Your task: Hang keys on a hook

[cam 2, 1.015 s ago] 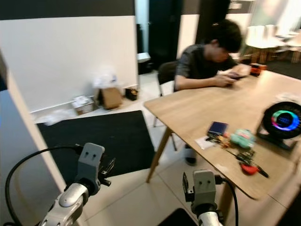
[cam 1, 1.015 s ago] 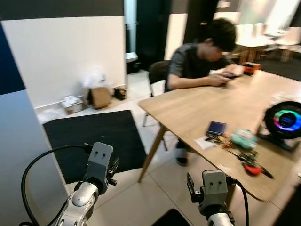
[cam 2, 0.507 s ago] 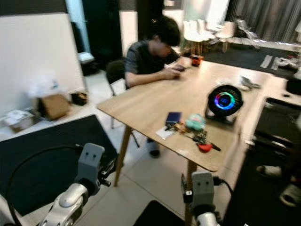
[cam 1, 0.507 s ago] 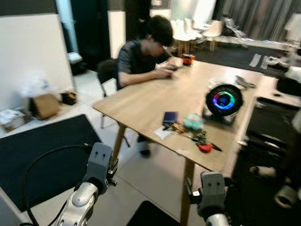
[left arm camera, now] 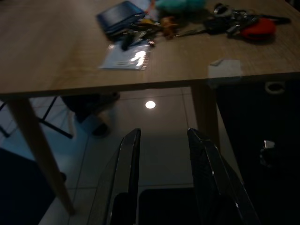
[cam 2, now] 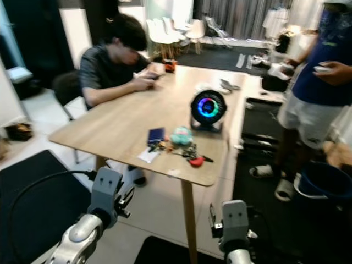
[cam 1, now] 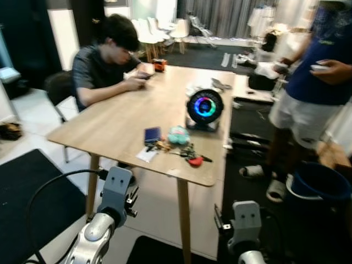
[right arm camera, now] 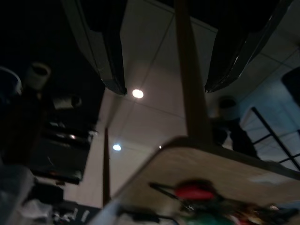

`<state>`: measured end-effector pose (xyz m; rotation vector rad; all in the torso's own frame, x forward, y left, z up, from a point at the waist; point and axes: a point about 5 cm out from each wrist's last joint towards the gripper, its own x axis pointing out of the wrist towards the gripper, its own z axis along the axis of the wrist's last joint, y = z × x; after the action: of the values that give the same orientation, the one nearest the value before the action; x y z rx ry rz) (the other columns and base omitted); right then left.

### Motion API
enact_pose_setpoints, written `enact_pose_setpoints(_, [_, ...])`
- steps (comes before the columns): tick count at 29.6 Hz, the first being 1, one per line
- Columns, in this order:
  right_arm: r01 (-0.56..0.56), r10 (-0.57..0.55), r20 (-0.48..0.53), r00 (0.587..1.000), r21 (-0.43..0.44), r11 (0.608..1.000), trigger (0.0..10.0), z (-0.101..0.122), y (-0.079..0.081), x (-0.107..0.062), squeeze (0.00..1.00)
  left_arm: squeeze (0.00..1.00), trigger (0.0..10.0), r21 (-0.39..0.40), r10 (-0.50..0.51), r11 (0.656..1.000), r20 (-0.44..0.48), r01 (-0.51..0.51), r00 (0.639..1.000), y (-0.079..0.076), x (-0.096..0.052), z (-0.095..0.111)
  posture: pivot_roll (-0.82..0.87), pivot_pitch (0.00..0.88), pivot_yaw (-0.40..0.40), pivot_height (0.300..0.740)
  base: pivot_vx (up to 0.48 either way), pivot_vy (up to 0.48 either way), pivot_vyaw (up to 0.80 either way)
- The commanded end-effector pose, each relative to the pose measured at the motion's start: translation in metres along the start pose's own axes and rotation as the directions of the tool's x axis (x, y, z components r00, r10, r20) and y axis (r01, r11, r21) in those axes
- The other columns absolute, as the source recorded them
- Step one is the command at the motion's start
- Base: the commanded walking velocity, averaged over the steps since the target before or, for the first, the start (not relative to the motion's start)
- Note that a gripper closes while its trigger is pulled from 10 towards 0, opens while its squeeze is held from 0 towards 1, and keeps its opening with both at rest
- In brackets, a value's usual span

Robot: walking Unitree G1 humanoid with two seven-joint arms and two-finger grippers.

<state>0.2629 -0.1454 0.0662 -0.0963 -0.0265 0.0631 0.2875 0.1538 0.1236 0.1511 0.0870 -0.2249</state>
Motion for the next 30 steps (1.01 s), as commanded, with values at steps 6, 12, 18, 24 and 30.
enact_pose_setpoints(6, [0.005, -0.005, -0.017, 1.0, -0.01, 1.0, 10.0, -0.004, -0.0034, -0.0035, 0.0, 0.0, 10.0, 0.002, -0.009, 1.0, -0.013, 0.009, 1.0, -0.0032, -0.0005, -0.0028, 0.06, 0.094, 0.03, 0.74, 0.0, 0.0, -0.46])
enact_pose_setpoints(12, [-0.017, 0.017, -0.013, 1.0, -0.019, 1.0, 10.0, -0.0022, -0.0009, -0.0026, 0.0, 0.0, 10.0, 0.004, -0.007, 1.0, -0.014, 0.007, 1.0, -0.0031, -0.0004, -0.003, 0.06, 0.093, 0.029, 0.74, 0.0, 0.0, 0.0])
enact_pose_setpoints(18, [-0.026, 0.025, -0.01, 1.0, -0.027, 0.999, 10.0, -0.0017, 0.0001, -0.0019, 0.0, 0.0, 10.0, 0.004, -0.005, 1.0, -0.015, 0.005, 1.0, -0.0031, -0.0005, -0.0033, 0.06, 0.091, 0.027, 0.74, 0.0, 0.0, 0.61])
enact_pose_setpoints(24, [-0.024, 0.024, -0.009, 1.0, -0.023, 0.999, 10.0, -0.0019, 0.0, -0.0017, 0.0, 0.0, 10.0, 0.006, -0.006, 1.0, -0.014, 0.006, 1.0, -0.0033, -0.0004, -0.0035, 0.06, 0.09, 0.026, 0.74, 0.0, 0.0, 0.31])
enact_pose_setpoints(30, [-0.032, 0.032, -0.005, 0.999, -0.015, 0.999, 10.0, -0.0014, 0.0012, -0.0019, 0.0, 0.0, 10.0, 0.003, -0.018, 1.0, 0.006, 0.018, 1.0, -0.0026, -0.0003, 0.0002, 0.06, 0.084, 0.027, 0.74, 0.0, 0.0, 0.0])
